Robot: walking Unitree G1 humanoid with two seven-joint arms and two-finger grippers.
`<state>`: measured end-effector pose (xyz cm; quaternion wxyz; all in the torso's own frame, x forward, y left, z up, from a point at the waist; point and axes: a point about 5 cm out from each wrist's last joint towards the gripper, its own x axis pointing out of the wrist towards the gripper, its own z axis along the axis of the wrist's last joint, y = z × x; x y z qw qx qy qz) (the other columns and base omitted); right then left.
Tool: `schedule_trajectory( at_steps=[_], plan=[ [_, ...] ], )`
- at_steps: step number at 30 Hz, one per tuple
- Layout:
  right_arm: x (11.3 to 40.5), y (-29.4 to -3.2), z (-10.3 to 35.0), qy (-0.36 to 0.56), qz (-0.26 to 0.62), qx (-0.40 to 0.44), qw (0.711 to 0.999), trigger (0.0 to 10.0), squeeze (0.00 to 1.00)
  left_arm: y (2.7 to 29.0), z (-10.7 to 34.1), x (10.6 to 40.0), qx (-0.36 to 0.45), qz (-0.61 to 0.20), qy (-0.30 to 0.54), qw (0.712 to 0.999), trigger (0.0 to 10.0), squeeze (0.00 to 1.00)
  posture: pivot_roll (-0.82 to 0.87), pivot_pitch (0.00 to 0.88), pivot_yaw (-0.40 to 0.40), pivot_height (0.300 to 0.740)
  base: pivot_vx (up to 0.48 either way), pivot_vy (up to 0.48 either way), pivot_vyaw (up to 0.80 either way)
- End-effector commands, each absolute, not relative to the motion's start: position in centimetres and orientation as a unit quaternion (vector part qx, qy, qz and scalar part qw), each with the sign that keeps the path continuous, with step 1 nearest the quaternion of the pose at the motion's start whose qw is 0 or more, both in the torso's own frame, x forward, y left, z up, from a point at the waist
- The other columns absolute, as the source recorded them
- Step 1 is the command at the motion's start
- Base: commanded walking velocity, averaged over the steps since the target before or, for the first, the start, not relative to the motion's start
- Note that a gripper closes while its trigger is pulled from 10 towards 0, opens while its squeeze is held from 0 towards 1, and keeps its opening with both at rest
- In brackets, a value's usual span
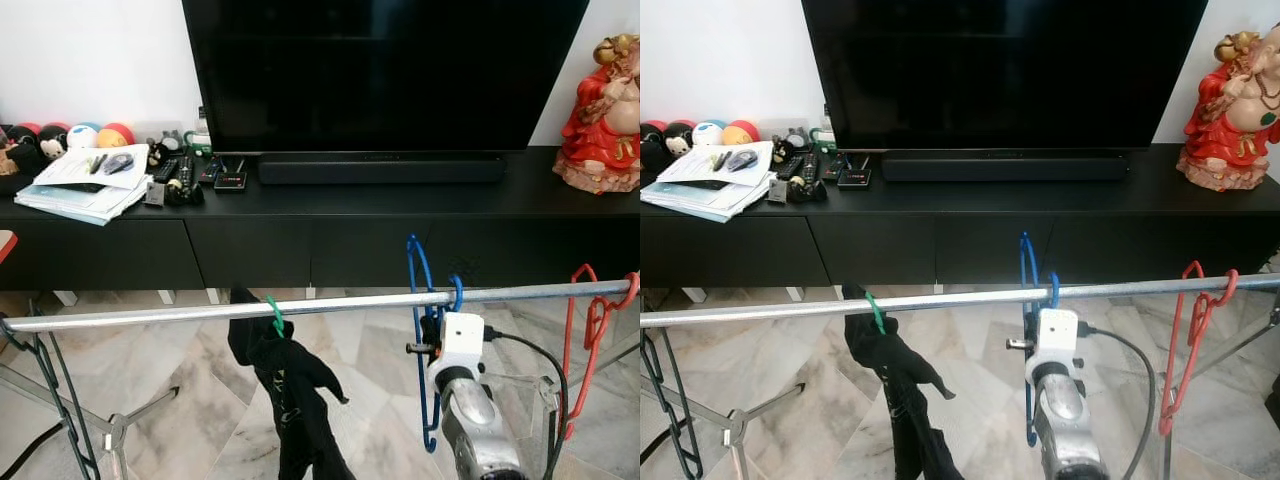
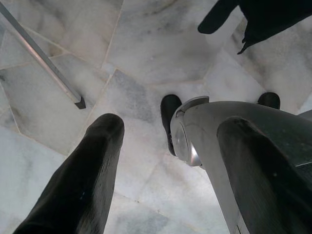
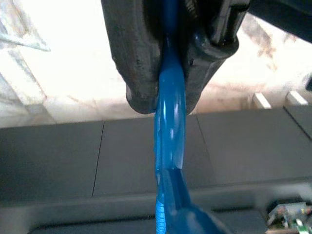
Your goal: Hang hanger
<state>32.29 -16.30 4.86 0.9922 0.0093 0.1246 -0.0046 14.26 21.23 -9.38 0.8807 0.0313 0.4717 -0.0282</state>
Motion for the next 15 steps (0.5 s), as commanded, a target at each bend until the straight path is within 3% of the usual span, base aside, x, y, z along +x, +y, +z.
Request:
schedule_trajectory(
  at_steps=[1, 2, 3, 7, 15],
  plan=[
    [32.7, -16.3, 5.2, 0.129, -0.002, 0.01, 0.992, 10.0, 0.0, 21.4, -9.6, 13.6, 0.035, -0.031, 0.482, 0.875, 10.0, 0.0, 0.14, 0.037, 0.006, 0.74, 0.0, 0.0, 0.0],
    [32.7, -16.2, 5.2, 0.136, -0.001, 0.013, 0.991, 10.0, 0.0, 21.5, -9.6, 13.5, 0.035, -0.03, 0.483, 0.875, 10.0, 0.0, 0.14, 0.038, 0.006, 0.74, 0.0, 0.0, 0.0],
    [32.7, -16.3, 5.0, 0.152, -0.005, 0.016, 0.988, 10.0, 0.93, 21.7, -9.7, 13.2, 0.035, -0.03, 0.484, 0.874, 10.0, 0.0, 0.14, 0.038, 0.006, 0.74, 0.0, 0.0, 0.0],
    [32.3, -16.5, 4.5, 0.197, -0.02, 0.025, 0.98, 10.0, 1.0, 22.2, -9.8, 12.3, 0.035, -0.027, 0.494, 0.869, 10.0, 0.0, 0.14, 0.038, 0.006, 0.74, 0.0, 0.0, 0.0],
    [32.1, -15.9, 5.4, 0.175, -0.01, 0.04, 0.984, 10.0, 1.0, 22.2, -10.0, 11.9, 0.035, -0.027, 0.5, 0.865, 10.0, 0.0, 0.14, 0.045, 0.006, 0.74, 0.0, 0.0, 0.0]
  ],
)
